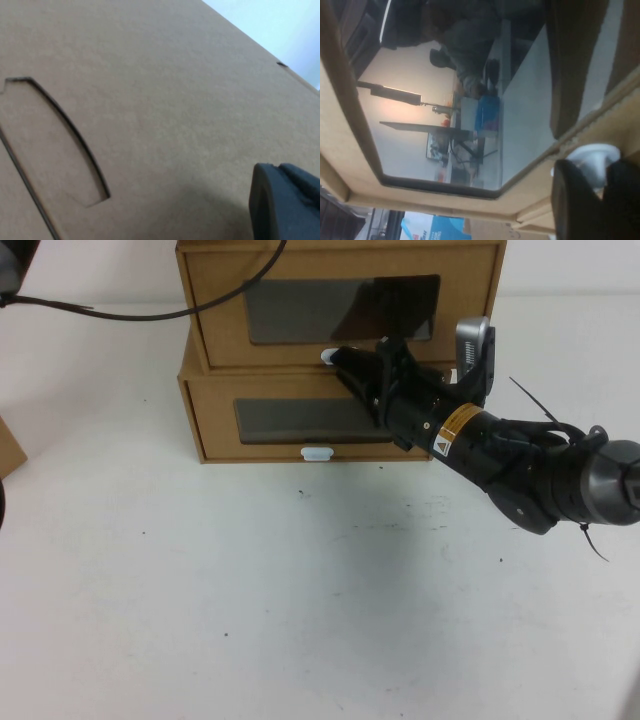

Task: Open the shoe box
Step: 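Pull the top drawer of the cardboard box fully open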

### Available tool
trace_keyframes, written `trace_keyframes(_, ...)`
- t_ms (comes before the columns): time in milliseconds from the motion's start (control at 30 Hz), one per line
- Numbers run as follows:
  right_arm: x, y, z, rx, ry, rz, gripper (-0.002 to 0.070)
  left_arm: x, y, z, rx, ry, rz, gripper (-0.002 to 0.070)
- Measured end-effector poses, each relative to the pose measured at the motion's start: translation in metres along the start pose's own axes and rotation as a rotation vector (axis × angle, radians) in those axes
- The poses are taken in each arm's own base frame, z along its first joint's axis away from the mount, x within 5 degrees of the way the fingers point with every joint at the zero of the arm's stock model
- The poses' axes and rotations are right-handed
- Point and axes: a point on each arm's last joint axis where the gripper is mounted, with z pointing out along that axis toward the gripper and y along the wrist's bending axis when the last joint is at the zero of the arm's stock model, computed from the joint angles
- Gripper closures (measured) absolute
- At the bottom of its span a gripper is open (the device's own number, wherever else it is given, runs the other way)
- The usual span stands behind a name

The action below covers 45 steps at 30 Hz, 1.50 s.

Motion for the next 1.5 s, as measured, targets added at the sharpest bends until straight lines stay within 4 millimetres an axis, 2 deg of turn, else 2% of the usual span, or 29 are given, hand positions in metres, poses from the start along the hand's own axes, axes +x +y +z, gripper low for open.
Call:
trace_keyframes(167, 0.001, 0.001, 0.000, -0.011, 0.000, 0.008, 0.0660, 0.000, 0.000, 0.000, 0.000, 0.000, 0.002, 0.0681)
trace_keyframes(233, 0.001, 0.001, 0.000, -0.019, 0.002, 0.029, 0.0673, 0.000, 0.001, 0.000, -0.001, 0.000, 0.001, 0.0681)
trace_keyframes(867, 0.010, 0.000, -0.001, -0.038, 0.122, 0.091, 0.0676, 0.001, 0.002, -0.002, 0.007, 0.019, 0.002, 0.0681)
trace_keyframes(1133, 0.020, -0.007, -0.015, -0.064, 0.165, 0.151, 0.0676, 0.002, 0.000, -0.003, 0.019, 0.032, 0.004, 0.0682)
trace_keyframes(1500, 0.017, -0.008, -0.023, -0.091, 0.187, 0.161, 0.0677, 0.003, -0.003, -0.003, 0.036, 0.047, 0.001, 0.0682)
